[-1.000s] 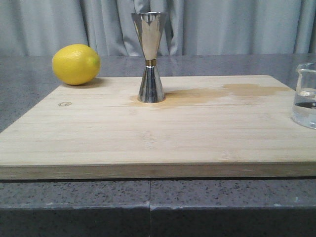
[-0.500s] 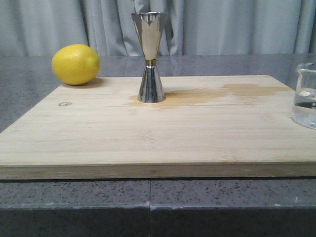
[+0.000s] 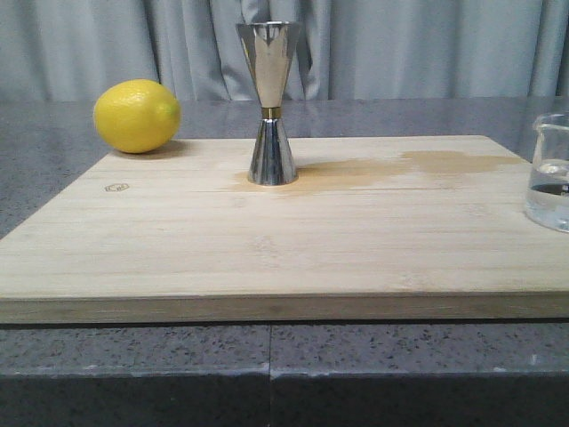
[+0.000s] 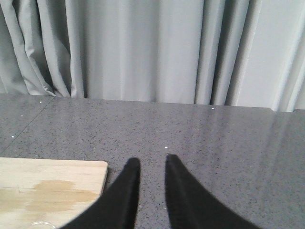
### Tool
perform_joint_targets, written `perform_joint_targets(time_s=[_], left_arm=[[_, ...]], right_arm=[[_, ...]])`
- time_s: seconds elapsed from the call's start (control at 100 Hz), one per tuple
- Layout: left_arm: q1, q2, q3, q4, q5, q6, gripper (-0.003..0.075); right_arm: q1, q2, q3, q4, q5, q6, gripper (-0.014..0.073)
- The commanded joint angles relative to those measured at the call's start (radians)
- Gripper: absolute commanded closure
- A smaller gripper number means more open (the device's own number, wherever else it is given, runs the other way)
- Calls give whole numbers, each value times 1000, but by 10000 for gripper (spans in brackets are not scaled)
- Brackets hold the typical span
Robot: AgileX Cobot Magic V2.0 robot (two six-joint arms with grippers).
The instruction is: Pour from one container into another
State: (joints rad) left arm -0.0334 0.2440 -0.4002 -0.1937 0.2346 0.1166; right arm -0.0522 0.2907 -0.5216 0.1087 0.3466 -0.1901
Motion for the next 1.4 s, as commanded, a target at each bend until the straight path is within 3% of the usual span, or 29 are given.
perform_joint_targets(time_s=[0.0, 0.08, 0.15, 0.84, 0.98, 1.15, 1.39], left_arm=[[2, 18, -34, -13, -80, -6, 330], [2, 18, -34, -13, -80, -6, 237], [2, 18, -34, -13, -80, -6, 228], [2, 18, -39, -48, -79, -6, 225], [2, 34, -101, -39, 22, -6, 222], [2, 123, -224, -37, 195, 23, 222], [2, 310, -388, -102, 457, 152, 222]], right_arm=[[-2, 20, -34, 1, -84, -10, 311], [-2, 20, -34, 1, -84, -10, 190], [-2, 20, -34, 1, -84, -10, 141], [-2, 22, -40, 41, -40, -10, 132], [-2, 49, -54, 41, -24, -10, 118], [-2, 112, -90, 41, 44, -10, -19], [-2, 233, -194, 41, 220, -10, -24]])
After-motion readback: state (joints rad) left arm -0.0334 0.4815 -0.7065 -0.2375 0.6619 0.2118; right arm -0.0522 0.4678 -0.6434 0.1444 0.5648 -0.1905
